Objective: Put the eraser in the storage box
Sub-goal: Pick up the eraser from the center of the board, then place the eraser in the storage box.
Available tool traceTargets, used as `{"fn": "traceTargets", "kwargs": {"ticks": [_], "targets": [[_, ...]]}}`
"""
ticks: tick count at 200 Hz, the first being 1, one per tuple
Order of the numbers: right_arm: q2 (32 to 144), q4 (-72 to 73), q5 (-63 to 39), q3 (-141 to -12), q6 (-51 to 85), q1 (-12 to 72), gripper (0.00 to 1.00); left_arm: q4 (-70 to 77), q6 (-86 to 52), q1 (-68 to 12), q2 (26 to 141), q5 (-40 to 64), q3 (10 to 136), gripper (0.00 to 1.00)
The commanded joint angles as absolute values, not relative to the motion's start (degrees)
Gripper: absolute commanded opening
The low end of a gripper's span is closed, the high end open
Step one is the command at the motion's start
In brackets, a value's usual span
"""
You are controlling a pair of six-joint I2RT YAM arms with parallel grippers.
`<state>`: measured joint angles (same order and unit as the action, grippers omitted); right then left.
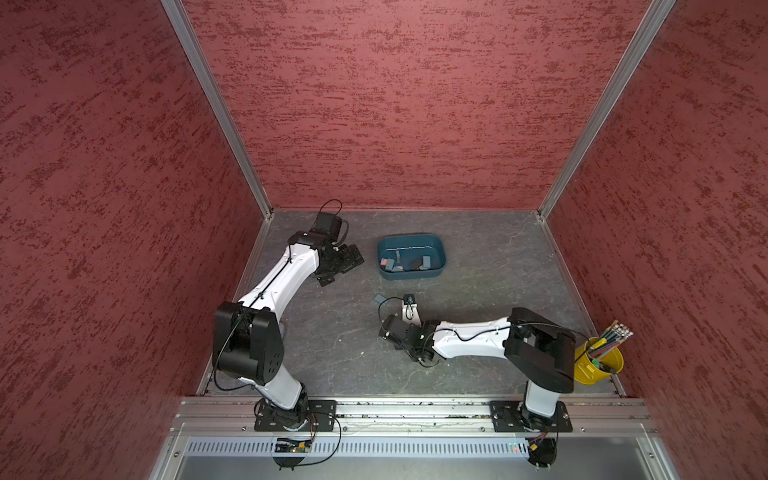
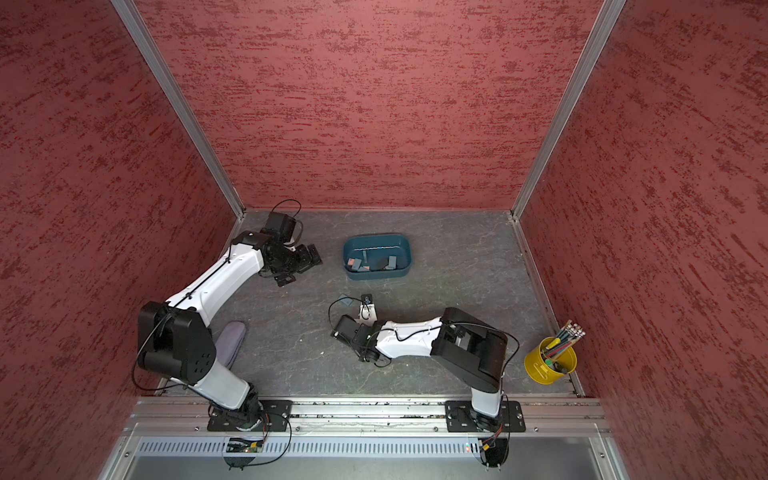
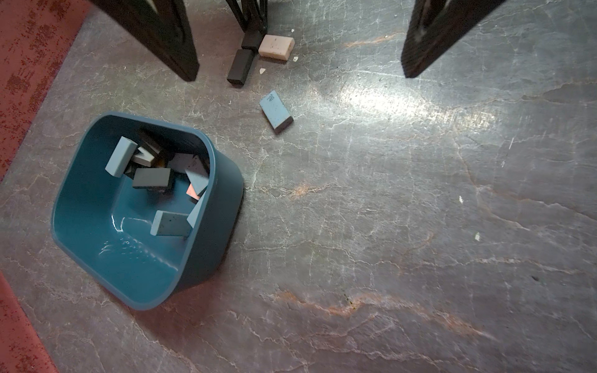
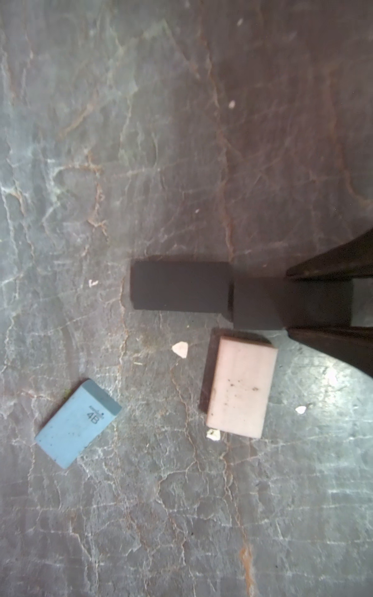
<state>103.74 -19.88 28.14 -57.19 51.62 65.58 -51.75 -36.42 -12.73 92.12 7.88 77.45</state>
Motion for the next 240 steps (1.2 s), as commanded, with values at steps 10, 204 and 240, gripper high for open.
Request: {"fn": "traceTargets", "kwargs": {"ticks": [10, 204, 240], "targets": [[100.6, -22.0, 30.1, -56.5, 51.7, 65.7, 0.13, -50.7, -36.6, -12.3, 91.2, 8.3, 76.7, 1.00], [101.3, -24.9, 26.4, -80.0, 30.2, 46.7, 0.16, -50.6, -36.6, -12.4, 92.0, 8.1, 76.5, 1.00], [108.3, -25.3, 20.1, -87.1, 28.1, 40.9, 0.16, -50.6, -36.7, -12.4, 92.7, 8.7, 76.5, 1.00]]}}
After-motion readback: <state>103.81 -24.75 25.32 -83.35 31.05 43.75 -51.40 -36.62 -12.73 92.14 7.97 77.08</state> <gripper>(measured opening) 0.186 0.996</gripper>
